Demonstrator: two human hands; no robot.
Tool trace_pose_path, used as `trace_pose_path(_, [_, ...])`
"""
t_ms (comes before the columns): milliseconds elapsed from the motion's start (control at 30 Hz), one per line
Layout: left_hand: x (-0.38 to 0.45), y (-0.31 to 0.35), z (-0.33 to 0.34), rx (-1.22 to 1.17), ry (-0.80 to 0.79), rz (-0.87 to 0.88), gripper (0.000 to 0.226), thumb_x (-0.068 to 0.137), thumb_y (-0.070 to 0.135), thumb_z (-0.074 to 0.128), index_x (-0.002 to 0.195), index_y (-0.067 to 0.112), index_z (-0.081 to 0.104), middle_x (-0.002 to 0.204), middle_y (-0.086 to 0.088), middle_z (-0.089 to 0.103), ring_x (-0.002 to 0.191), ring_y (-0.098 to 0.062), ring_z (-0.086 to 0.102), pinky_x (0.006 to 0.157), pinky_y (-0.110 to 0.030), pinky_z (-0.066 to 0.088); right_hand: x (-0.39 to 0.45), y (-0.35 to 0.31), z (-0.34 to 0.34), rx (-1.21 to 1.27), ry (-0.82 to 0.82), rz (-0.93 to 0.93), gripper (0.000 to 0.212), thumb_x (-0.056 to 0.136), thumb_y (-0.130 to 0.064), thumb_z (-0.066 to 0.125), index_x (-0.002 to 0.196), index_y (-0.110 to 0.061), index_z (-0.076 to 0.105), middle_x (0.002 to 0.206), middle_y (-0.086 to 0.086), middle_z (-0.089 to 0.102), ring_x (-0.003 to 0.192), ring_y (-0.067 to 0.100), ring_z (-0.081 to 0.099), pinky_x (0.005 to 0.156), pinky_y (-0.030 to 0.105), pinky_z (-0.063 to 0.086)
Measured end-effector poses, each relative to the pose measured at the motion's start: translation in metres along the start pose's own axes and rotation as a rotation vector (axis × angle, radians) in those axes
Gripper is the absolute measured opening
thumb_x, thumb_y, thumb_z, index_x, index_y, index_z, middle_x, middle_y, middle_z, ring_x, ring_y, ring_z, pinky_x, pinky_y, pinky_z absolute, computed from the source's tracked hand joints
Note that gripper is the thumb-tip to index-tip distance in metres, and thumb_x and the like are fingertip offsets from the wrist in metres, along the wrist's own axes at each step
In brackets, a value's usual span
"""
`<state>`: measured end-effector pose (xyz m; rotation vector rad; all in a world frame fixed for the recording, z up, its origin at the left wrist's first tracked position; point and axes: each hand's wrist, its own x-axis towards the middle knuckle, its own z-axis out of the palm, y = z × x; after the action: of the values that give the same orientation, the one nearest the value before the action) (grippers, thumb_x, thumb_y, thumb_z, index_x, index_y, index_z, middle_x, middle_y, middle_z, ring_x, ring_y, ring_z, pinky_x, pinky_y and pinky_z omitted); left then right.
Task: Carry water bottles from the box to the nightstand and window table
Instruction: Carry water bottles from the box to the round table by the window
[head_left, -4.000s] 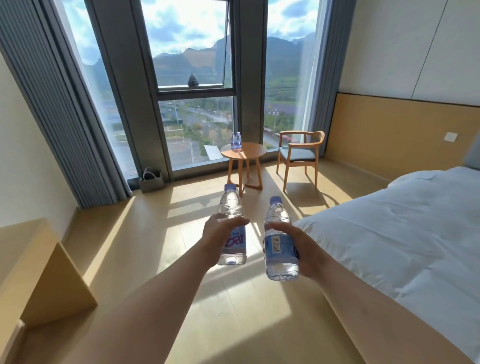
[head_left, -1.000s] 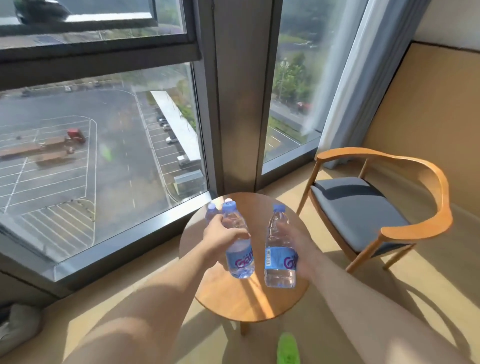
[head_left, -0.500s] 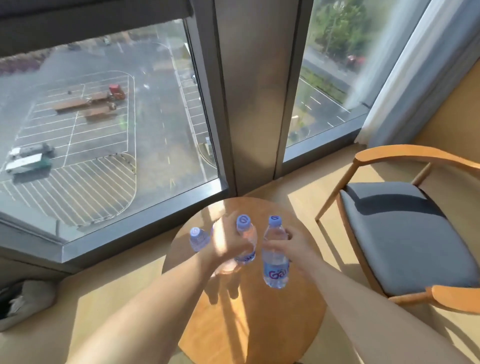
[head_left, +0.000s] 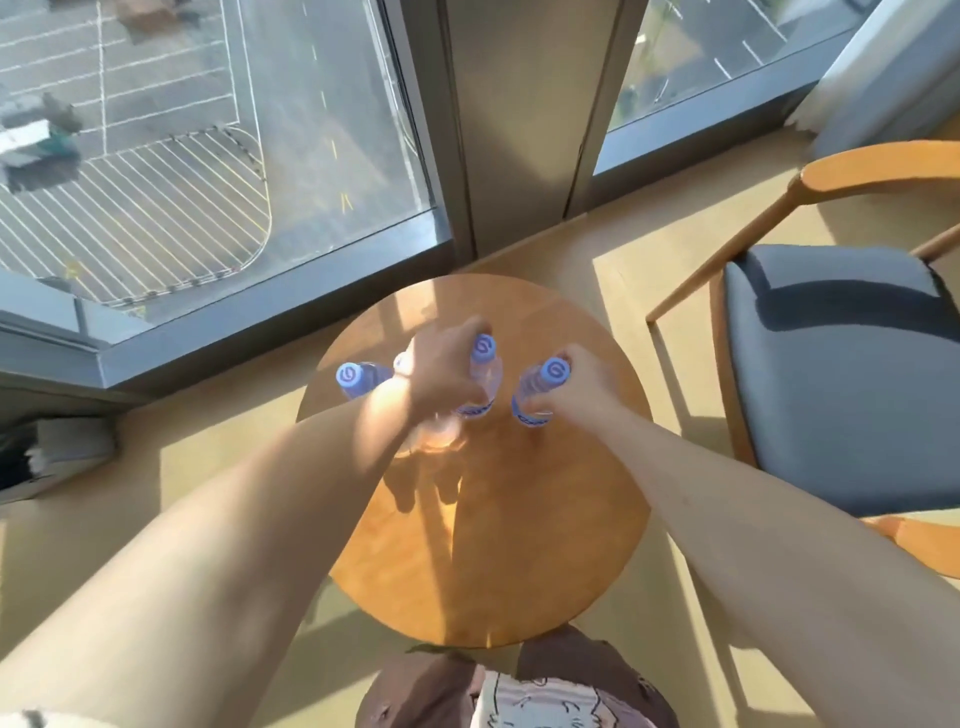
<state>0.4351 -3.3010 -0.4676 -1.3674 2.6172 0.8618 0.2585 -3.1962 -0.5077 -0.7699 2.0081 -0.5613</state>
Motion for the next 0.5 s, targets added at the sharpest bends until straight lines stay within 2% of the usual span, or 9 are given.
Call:
trace_pose_path(100, [0.008,-0.007,0.011,0.026,0.002,0.009,0.045,0.068,0.027,0.079,0.102,0.021,0.051,0.087,-0.004,0.065,0.080,-0.032,0.062,0.070,-0.041,0.052,0.009,0.001,0.005,-0.038,-0.024,-0.002,0.057,0.059,-0.020,0.093,0.103,-0.021,0.058,0.095,-0.006,0.065,0.085,0.015,0.062,0.065,0.026,0.046])
trace_pose_path(167, [0.011,-0.011,0.017,0.069,-0.009,0.048,0.047,0.070,0.028,0.081,0.105,0.016,0.053,0.084,-0.004,0.062,0.080,-0.034,0.061,0.066,-0.039,0.046,0.016,-0.001,0.008,-0.039,-0.022,0.001,0.057,0.062,-0.022,0.093,0.106,-0.023,0.056,0.097,-0.006,0.065,0.088,0.015,0.063,0.071,0.026,0.047])
trace_pose_path(267, [0.015,-0.013,0.023,0.235,-0.014,0.101,0.047,0.073,0.032,0.079,0.107,0.017,0.050,0.076,0.002,0.050,0.075,-0.032,0.060,0.066,-0.035,0.033,0.021,-0.006,0.013,-0.038,-0.010,-0.043,0.055,0.065,-0.025,0.091,0.105,-0.028,0.053,0.088,-0.015,0.061,0.079,0.004,0.059,0.063,0.022,0.044])
trace_pose_path(433, [0.023,-0.018,0.023,0.313,-0.039,0.079,0.042,0.073,0.028,0.072,0.104,0.019,0.044,0.066,0.007,0.040,0.069,-0.031,0.056,0.067,-0.035,0.032,0.025,-0.015,0.020,-0.009,-0.015,-0.079,0.050,0.065,-0.022,0.088,0.100,-0.032,0.054,0.082,-0.015,0.063,0.073,0.000,0.059,0.048,0.009,0.039])
trace_pose_path(500, [0.025,-0.022,0.020,0.314,-0.050,0.054,0.042,0.073,0.024,0.071,0.101,0.021,0.040,0.066,0.007,0.042,0.067,-0.030,0.053,0.065,-0.035,0.032,0.026,-0.018,0.022,-0.013,-0.031,-0.086,0.054,0.064,-0.020,0.088,0.105,-0.032,0.054,0.084,-0.017,0.063,0.075,-0.001,0.059,0.050,0.008,0.038])
